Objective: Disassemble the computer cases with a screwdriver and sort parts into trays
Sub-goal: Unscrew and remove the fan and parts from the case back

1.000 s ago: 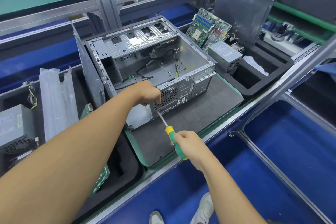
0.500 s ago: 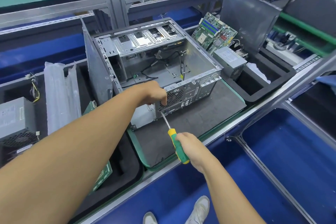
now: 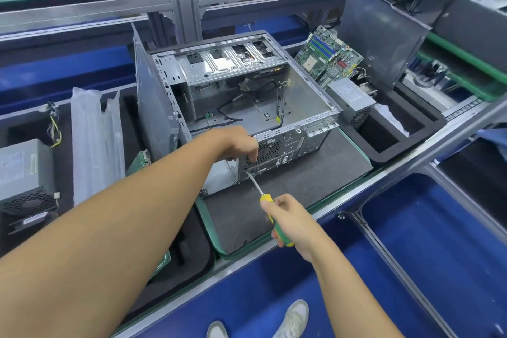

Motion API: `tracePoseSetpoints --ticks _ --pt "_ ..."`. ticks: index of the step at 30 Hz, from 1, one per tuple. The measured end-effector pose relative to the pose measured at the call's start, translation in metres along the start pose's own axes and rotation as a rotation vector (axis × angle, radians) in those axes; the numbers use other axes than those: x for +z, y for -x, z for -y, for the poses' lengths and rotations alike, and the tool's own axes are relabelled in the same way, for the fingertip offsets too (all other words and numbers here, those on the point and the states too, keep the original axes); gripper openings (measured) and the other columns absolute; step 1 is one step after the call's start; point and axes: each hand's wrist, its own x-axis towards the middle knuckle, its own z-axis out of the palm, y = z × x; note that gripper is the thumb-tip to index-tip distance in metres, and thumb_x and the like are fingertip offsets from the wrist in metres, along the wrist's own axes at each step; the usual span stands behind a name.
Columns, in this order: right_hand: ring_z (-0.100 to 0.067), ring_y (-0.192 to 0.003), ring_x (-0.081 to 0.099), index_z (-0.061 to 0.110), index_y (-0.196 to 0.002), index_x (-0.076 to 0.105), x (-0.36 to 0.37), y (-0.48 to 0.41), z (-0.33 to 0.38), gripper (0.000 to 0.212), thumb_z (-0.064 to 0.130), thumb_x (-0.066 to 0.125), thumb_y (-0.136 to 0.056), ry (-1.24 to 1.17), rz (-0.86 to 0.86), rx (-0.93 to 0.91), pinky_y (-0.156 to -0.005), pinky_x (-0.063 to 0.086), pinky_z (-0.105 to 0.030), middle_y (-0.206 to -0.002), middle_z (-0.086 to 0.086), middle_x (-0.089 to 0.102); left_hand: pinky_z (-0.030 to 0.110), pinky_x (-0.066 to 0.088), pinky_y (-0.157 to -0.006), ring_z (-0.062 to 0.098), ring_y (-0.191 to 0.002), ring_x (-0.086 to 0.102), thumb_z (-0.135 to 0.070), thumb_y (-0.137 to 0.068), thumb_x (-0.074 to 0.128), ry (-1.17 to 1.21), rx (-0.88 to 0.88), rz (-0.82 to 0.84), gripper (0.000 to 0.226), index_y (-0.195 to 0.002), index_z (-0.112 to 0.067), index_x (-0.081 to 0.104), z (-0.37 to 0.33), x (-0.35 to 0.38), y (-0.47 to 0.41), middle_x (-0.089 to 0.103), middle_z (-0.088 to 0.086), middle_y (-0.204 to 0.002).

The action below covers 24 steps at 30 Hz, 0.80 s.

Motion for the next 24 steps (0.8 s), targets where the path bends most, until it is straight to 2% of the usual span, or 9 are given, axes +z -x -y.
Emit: tracePoseSetpoints --ticks 2,4,7,11,14,17,20,22,24 --pt "-0.019 -0.056 0.054 0.008 -0.099 0.06 -0.004 0.001 0.003 0.023 0.029 0.051 -0.097 -0.138 0.085 0.098 -0.05 0.043 -0.03 -0.089 -0.009 0.067 0.035 0.035 -0.064 0.025 -0.069 0.04 -0.025 -0.07 0.07 -0.01 0.0 0.003 0.023 -0.074 -0.01 0.052 0.0 -0.001 0.0 0.048 0.009 -0.082" --pt "-0.019 -0.063 0.053 0.005 -0.101 0.065 -0.006 0.002 -0.002 0.021 0.015 0.047 -0.097 -0.112 0.097 0.086 -0.055 0.043 -0.03 -0.094 -0.009 0.073 0.035 0.036 -0.064 0.025 -0.069 0.041 -0.027 -0.068 0.069 -0.022 -0.002 0.008 0.023 -0.075 -0.01 0.053 0.0 -0.002 0.0 0.049 0.009 -0.083" --pt "-0.016 -0.071 0.054 0.012 -0.1 0.062 -0.001 0.005 -0.012 0.011 0.02 0.064 -0.093 0.039 0.02 -0.058 -0.059 0.043 -0.03 -0.088 0.002 0.073 0.035 0.044 -0.068 0.025 -0.073 0.048 -0.03 -0.066 0.067 -0.019 -0.005 0.018 0.03 -0.085 -0.008 0.061 -0.001 -0.001 0.001 0.054 0.01 -0.09" --pt "-0.015 -0.071 0.048 0.023 -0.095 0.048 0.015 0.004 -0.017 0.024 0.012 0.068 -0.087 0.01 -0.111 -0.152 -0.056 0.051 -0.033 -0.087 0.0 0.051 0.034 0.043 -0.067 0.025 -0.073 0.046 -0.025 -0.071 0.068 0.01 -0.005 0.036 0.022 -0.083 -0.009 0.059 -0.001 0.0 0.001 0.051 0.009 -0.089" --pt "-0.013 -0.063 0.052 0.024 -0.101 0.045 0.018 0.004 -0.013 0.025 0.016 0.067 -0.091 -0.041 -0.054 -0.089 -0.046 0.045 -0.027 -0.094 -0.005 0.053 0.035 0.052 -0.074 0.027 -0.078 0.055 -0.027 -0.069 0.068 0.01 -0.004 0.022 0.029 -0.089 -0.008 0.062 -0.001 0.0 0.001 0.058 0.011 -0.095" --pt "-0.016 -0.054 0.049 0.009 -0.102 0.057 0.013 0.002 -0.005 0.02 0.029 0.059 -0.097 -0.25 0.049 0.091 -0.044 0.037 -0.029 -0.092 -0.008 0.058 0.041 0.056 -0.09 0.028 -0.084 0.057 -0.025 -0.074 0.069 0.03 -0.02 0.016 0.031 -0.098 -0.005 0.064 0.0 0.0 0.0 0.061 0.014 -0.102" --pt "-0.02 -0.057 0.053 0.0 -0.093 0.071 0.005 -0.001 -0.007 0.032 0.019 0.047 -0.1 -0.301 0.107 0.154 -0.05 0.045 -0.032 -0.093 -0.014 0.074 0.032 0.041 -0.066 0.026 -0.071 0.042 -0.021 -0.078 0.066 0.012 -0.009 0.038 0.018 -0.082 -0.007 0.055 -0.001 -0.001 0.003 0.047 0.01 -0.084" --pt "-0.02 -0.068 0.055 0.005 -0.093 0.069 0.002 0.0 -0.012 0.019 0.017 0.054 -0.099 -0.213 0.089 0.058 -0.057 0.045 -0.032 -0.096 -0.012 0.076 0.032 0.032 -0.063 0.025 -0.07 0.035 -0.02 -0.078 0.065 -0.008 -0.008 0.047 0.018 -0.076 -0.011 0.049 -0.002 -0.002 0.004 0.04 0.008 -0.08" --pt "-0.018 -0.072 0.054 0.014 -0.088 0.058 0.005 -0.001 -0.017 0.01 0.015 0.066 -0.094 -0.097 0.008 -0.061 -0.062 0.04 -0.031 -0.086 -0.007 0.073 0.035 0.033 -0.067 0.026 -0.073 0.036 -0.019 -0.078 0.064 -0.009 -0.007 0.052 0.017 -0.077 -0.011 0.049 -0.002 -0.002 0.004 0.041 0.008 -0.082"
